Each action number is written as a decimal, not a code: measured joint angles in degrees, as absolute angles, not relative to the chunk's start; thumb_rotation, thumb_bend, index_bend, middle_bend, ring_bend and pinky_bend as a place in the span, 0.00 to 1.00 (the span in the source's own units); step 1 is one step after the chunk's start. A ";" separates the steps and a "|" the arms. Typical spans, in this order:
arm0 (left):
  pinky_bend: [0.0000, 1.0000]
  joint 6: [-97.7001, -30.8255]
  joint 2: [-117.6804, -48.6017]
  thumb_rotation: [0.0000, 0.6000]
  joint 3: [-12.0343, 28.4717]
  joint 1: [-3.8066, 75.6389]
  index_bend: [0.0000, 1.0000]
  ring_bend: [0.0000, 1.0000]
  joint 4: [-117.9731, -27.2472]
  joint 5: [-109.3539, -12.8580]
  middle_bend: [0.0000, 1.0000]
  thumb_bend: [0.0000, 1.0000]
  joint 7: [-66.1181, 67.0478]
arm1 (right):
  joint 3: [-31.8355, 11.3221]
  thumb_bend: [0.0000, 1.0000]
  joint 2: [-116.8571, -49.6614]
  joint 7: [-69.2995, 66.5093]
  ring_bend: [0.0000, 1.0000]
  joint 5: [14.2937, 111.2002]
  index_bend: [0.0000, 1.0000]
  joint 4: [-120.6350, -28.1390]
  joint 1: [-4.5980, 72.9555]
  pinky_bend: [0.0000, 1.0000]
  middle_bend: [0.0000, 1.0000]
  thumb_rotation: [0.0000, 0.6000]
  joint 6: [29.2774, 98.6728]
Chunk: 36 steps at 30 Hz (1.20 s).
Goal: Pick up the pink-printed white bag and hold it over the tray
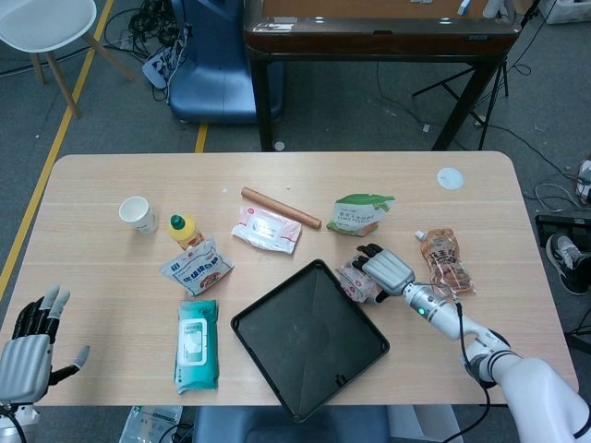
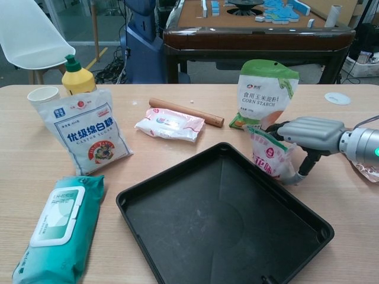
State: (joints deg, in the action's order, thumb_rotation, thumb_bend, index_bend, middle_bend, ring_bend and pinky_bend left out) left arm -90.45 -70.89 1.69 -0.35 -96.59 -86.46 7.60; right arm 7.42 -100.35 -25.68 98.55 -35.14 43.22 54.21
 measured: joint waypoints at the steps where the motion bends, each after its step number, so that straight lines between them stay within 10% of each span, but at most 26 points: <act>1: 0.03 -90.34 -70.92 1.00 1.69 -0.31 0.04 0.00 -96.60 -86.43 0.00 0.24 7.61 | 7.57 0.02 -100.43 -25.87 0.11 98.60 0.37 -34.80 43.19 0.13 0.29 0.92 54.23; 7: 0.03 -90.18 -70.96 1.00 1.73 -0.17 0.04 0.00 -96.70 -86.45 0.00 0.24 7.70 | 8.08 0.08 -101.03 -27.06 0.12 98.77 0.42 -33.12 43.06 0.13 0.33 0.93 54.88; 20: 0.03 -90.23 -70.82 1.00 1.69 -0.23 0.04 0.00 -96.89 -86.47 0.00 0.24 7.89 | 7.80 0.52 -101.92 -28.87 0.37 98.52 0.70 -30.55 42.50 0.21 0.55 1.00 58.26; 36: 0.03 -89.99 -71.01 1.00 1.58 -0.17 0.04 0.00 -96.39 -86.45 0.00 0.24 7.48 | 6.35 0.66 -103.20 -29.33 0.63 97.93 0.92 -28.04 40.82 0.48 0.76 1.00 64.86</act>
State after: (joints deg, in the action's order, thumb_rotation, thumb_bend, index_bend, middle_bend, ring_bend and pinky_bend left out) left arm -89.99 -71.01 1.58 -0.17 -96.39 -86.45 7.48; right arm 6.35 -103.20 -29.33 97.93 -28.04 40.82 64.86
